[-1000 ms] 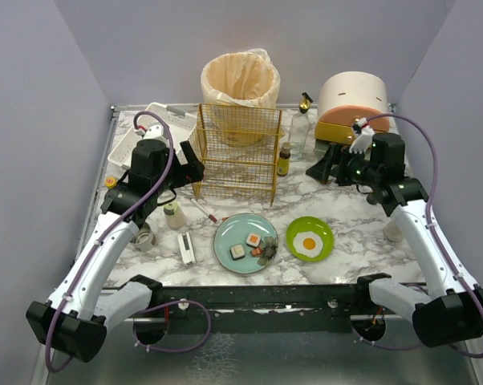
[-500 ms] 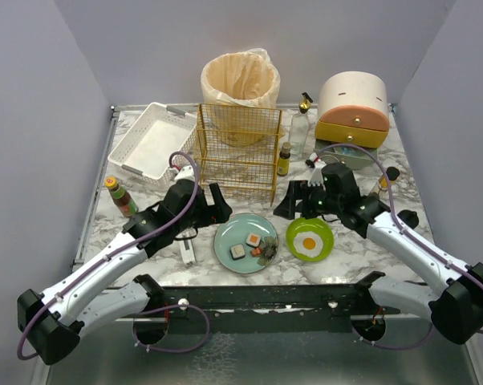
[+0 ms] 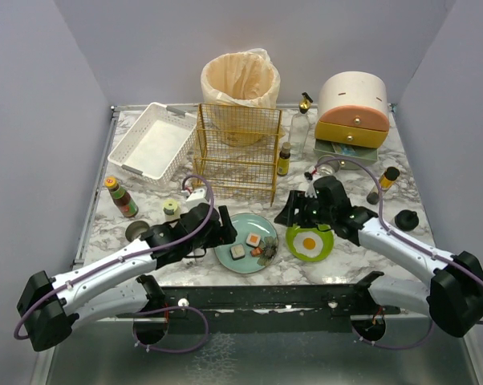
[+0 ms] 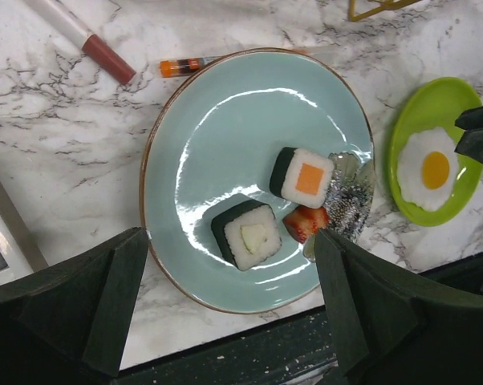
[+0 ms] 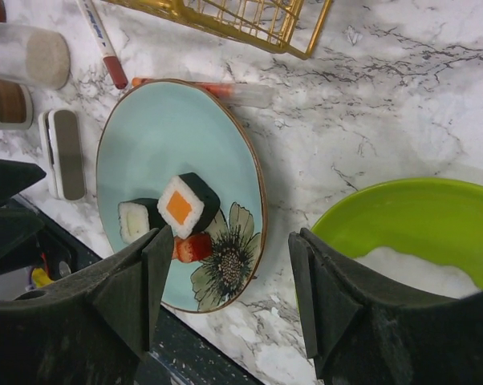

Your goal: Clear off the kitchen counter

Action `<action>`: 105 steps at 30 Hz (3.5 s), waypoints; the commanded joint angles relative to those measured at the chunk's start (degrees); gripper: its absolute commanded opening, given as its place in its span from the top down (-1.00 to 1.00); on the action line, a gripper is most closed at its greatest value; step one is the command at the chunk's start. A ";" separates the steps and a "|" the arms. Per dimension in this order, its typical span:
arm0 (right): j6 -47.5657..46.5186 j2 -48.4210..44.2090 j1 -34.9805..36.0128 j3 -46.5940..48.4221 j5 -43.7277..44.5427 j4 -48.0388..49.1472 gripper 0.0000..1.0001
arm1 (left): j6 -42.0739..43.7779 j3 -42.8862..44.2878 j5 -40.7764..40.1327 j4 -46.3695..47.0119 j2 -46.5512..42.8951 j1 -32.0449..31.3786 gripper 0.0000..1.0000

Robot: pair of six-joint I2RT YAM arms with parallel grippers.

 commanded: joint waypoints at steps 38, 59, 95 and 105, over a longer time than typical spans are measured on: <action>-1.27 20.20 0.34 -1.05 -6.63 10.77 0.12 | -8.14 -8.13 -1.66 6.75 16.24 -0.18 0.50; 4.36 25.34 0.39 -2.42 -13.58 20.51 0.39 | -8.05 -10.00 0.41 12.00 25.13 -0.18 0.90; 18.23 1.24 0.37 -5.36 -18.15 17.44 0.99 | -0.49 12.09 -14.51 -8.65 2.80 0.08 -0.63; 19.47 -5.69 0.38 2.83 -15.83 12.68 1.00 | 1.43 19.35 -13.57 -12.14 -0.97 4.09 -0.92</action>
